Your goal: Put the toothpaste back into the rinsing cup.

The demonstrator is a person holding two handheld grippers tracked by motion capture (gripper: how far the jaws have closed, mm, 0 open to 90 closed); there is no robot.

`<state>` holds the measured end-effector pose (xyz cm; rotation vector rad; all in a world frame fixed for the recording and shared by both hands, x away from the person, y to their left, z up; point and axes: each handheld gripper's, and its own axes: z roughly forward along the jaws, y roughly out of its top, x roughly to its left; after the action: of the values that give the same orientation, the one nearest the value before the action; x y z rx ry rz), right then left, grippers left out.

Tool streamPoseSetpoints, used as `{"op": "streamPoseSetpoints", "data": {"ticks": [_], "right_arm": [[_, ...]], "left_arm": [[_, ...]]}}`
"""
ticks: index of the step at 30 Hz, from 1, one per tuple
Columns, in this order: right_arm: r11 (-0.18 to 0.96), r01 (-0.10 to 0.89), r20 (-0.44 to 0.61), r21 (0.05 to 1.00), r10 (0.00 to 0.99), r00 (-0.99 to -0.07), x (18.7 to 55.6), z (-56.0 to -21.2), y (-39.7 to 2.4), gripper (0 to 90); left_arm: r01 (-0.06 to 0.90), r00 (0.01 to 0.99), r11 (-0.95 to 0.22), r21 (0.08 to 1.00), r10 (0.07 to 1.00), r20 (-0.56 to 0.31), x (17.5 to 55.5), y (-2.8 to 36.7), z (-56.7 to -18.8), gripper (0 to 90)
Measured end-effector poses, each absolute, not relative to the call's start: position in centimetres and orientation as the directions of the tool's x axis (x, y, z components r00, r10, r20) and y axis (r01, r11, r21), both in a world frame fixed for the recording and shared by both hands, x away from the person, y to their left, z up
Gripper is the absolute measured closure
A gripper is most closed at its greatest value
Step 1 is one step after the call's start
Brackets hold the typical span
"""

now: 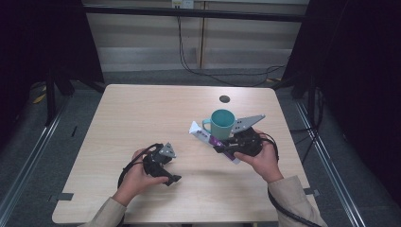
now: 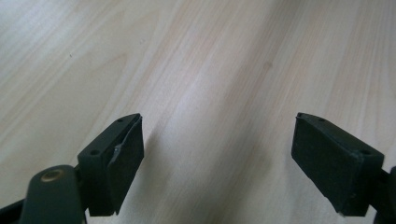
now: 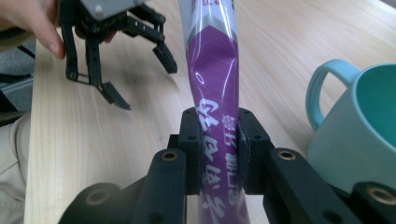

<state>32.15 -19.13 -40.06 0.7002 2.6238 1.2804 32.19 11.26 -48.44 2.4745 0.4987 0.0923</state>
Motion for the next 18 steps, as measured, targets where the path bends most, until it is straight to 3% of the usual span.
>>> {"op": "streamPoseSetpoints", "data": {"ticks": [14, 18], "right_arm": [[0.390, 0.364, 0.110, 0.846, 0.541, -0.834, 32.9, -39.0, -20.4, 74.9], [0.363, 0.363, 0.115, 0.858, 0.554, -0.825, 33.1, -38.7, -20.7, 74.9]], "left_arm": [[0.312, 0.928, -0.734, 0.603, 0.371, -0.029, 32.0, 11.9, -49.6, 15.3], [0.313, 0.921, -0.692, 0.650, 0.387, -0.031, 31.7, 12.1, -50.0, 14.6]]}}
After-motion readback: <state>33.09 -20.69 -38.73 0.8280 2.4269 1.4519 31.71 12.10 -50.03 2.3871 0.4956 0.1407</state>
